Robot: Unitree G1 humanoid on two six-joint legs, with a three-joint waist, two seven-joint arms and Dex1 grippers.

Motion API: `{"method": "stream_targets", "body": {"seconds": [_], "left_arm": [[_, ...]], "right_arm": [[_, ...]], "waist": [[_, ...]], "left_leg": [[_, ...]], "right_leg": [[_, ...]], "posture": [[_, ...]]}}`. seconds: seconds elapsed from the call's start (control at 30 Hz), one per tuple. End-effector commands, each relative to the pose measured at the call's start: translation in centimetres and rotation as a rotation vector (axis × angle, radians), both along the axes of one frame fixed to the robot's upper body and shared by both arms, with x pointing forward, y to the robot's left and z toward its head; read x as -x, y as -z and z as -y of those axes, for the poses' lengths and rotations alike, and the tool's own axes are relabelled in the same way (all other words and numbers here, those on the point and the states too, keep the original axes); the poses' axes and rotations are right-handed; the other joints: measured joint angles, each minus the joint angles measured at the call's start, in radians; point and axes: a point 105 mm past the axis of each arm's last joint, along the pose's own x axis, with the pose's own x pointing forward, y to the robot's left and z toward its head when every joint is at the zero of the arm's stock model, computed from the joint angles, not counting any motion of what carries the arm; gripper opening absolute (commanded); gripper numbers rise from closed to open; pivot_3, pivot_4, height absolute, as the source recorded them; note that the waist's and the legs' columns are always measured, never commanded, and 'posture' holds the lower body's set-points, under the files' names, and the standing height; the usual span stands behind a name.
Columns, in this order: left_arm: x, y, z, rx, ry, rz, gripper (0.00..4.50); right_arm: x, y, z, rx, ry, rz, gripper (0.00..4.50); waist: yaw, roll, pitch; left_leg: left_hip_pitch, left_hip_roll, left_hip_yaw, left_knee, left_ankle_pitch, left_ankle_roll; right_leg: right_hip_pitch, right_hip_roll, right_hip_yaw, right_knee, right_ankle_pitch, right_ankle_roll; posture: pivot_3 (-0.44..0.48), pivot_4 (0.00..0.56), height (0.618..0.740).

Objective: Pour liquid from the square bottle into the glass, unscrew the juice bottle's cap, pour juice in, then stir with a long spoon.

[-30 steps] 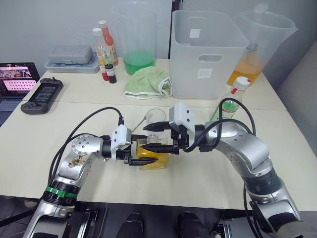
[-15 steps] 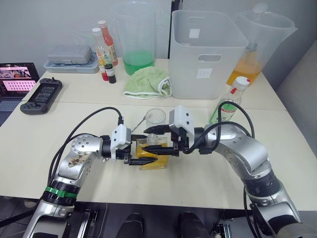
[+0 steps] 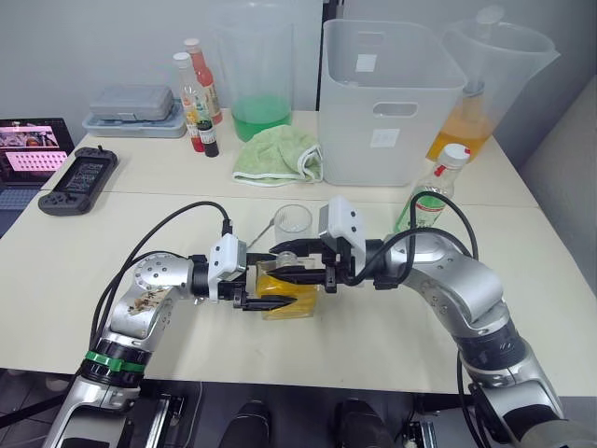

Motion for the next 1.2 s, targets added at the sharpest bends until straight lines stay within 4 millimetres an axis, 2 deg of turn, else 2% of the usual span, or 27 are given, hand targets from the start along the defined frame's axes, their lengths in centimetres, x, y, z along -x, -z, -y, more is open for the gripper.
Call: {"method": "stream_targets", "body": {"seconds": [0.03, 0.27, 0.5, 0.97, 1.2], "left_arm": [[-0.1, 2.0, 0.0, -0.070, -0.021, -0.031, 2.80], [-0.4, 3.5, -0.9, -0.119, -0.055, -0.044, 2.80], [-0.2, 4.0, -0.9, -0.130, -0.036, -0.055, 2.80], [0.4, 4.8, -1.0, -0.127, -0.026, -0.159, 2.80], [0.4, 5.1, -1.1, -0.157, -0.023, -0.146, 2.80]], "right_arm": [[1.5, -3.9, -0.1, -0.100, -0.067, 0.078, 1.12], [1.5, -4.9, -0.1, -0.032, -0.060, 0.247, 1.12], [2.2, -5.1, -0.4, 0.041, -0.122, 0.358, 1.12], [2.5, -5.3, -0.3, 0.053, -0.150, 0.445, 1.12], [2.4, -5.4, -0.1, 0.053, -0.148, 0.422, 1.12]], "waist": [[0.000, 0.000, 0.000], [0.000, 0.000, 0.000], [-0.001, 0.001, 0.000], [-0.002, 0.001, 0.000], [-0.001, 0.001, 0.000]], "left_leg": [[0.000, 0.000, 0.000, 0.000, 0.000, 0.000], [0.000, 0.000, 0.000, -0.002, 0.000, 0.000], [0.000, 0.000, 0.000, -0.002, 0.001, 0.000], [0.000, 0.000, 0.000, -0.002, 0.001, 0.000], [0.000, 0.000, 0.000, -0.004, 0.001, 0.000]], "right_leg": [[0.000, 0.000, 0.000, 0.000, 0.000, 0.000], [-0.001, 0.000, 0.000, -0.001, 0.000, 0.000], [-0.001, 0.000, 0.000, 0.000, 0.000, 0.000], [-0.001, 0.000, 0.000, 0.000, 0.000, 0.000], [-0.001, 0.000, 0.000, -0.001, 0.000, 0.000]], "posture": [[0.000, 0.150, 0.740], [0.000, 0.150, 0.740], [0.000, 0.150, 0.740], [0.000, 0.150, 0.740], [0.000, 0.150, 0.740]]}}
